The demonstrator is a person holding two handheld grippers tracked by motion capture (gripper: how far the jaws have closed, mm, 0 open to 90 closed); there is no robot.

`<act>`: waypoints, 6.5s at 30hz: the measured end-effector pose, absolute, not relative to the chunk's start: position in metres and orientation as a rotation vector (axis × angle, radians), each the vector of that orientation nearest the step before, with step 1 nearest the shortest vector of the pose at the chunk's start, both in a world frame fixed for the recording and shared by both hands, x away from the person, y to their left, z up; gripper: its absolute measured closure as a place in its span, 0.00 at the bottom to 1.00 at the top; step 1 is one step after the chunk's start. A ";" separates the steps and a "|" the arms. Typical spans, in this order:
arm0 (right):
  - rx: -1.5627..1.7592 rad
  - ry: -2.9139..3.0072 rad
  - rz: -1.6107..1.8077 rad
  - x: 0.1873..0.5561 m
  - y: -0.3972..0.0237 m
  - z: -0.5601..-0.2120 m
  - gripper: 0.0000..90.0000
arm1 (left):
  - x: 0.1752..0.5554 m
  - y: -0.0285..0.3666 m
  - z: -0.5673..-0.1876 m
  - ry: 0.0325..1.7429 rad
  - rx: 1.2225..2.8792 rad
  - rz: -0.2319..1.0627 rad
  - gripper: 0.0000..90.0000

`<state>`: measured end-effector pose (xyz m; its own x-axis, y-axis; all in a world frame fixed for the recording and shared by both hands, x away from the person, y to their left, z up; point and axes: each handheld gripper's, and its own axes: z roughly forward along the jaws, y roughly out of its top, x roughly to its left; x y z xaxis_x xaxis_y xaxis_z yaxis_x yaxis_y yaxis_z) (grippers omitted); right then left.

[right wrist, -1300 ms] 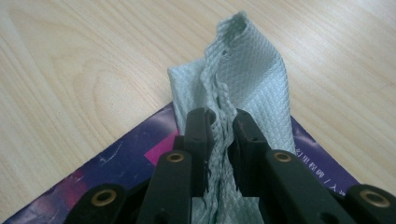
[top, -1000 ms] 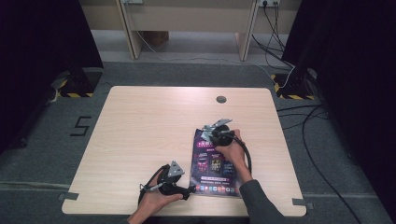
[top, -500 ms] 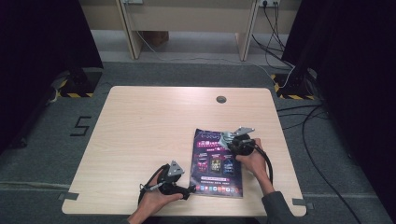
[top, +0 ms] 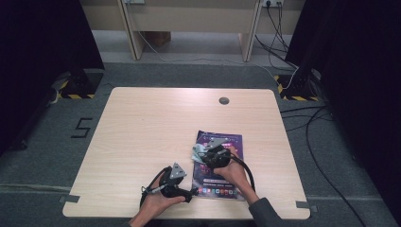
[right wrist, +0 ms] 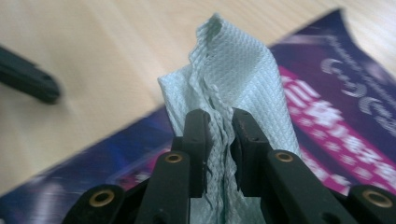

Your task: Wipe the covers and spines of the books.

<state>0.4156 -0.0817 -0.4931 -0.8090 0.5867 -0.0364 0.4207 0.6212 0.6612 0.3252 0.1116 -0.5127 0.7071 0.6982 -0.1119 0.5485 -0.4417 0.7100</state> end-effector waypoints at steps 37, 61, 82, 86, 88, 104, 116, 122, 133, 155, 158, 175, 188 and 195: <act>0.878 2.593 0.981 0.331 -0.172 -0.492 0.87 | 0.325 0.112 -0.513 0.947 2.154 0.250 0.16; 1.057 2.432 0.931 0.384 -0.194 -0.494 0.90 | 0.325 0.112 -0.513 0.947 2.153 0.250 0.16; 1.219 2.287 0.856 0.462 -0.187 -0.494 0.89 | 0.325 0.112 -0.513 0.948 2.154 0.248 0.16; 1.235 2.285 0.804 0.474 -0.179 -0.492 0.89 | 0.325 0.112 -0.513 0.948 2.155 0.249 0.16; 1.220 2.304 0.787 0.477 -0.171 -0.491 0.88 | 0.325 0.112 -0.513 0.946 2.155 0.247 0.16; 0.968 2.469 0.834 0.473 -0.075 -0.491 0.88 | 0.325 0.113 -0.513 0.946 2.152 0.248 0.16; 0.776 2.596 0.984 0.408 -0.071 -0.495 0.87 | 0.321 0.118 -0.510 0.959 2.147 0.198 0.18; 0.776 2.645 1.073 0.378 -0.081 -0.497 0.87 | 0.315 0.130 -0.504 0.948 2.127 0.189 0.18; 0.686 2.723 1.127 0.335 -0.085 -0.497 0.87 | 0.313 0.153 -0.494 0.989 2.078 0.258 0.19; 0.927 2.624 1.070 0.320 -0.186 -0.494 0.88 | 0.314 0.133 -0.498 0.973 2.089 0.262 0.19; 0.954 2.594 1.055 0.323 -0.194 -0.494 0.88 | 0.314 0.123 -0.499 0.954 2.095 0.277 0.19; 1.128 2.440 0.929 0.412 -0.200 -0.491 0.89 | 0.317 0.110 -0.508 0.917 2.165 0.320 0.20; 1.228 2.359 0.775 0.480 -0.182 -0.487 0.88 | 0.318 0.110 -0.510 0.910 2.172 0.321 0.18; 1.153 2.369 0.714 0.492 -0.142 -0.487 0.88 | 0.317 0.110 -0.510 0.915 2.171 0.324 0.18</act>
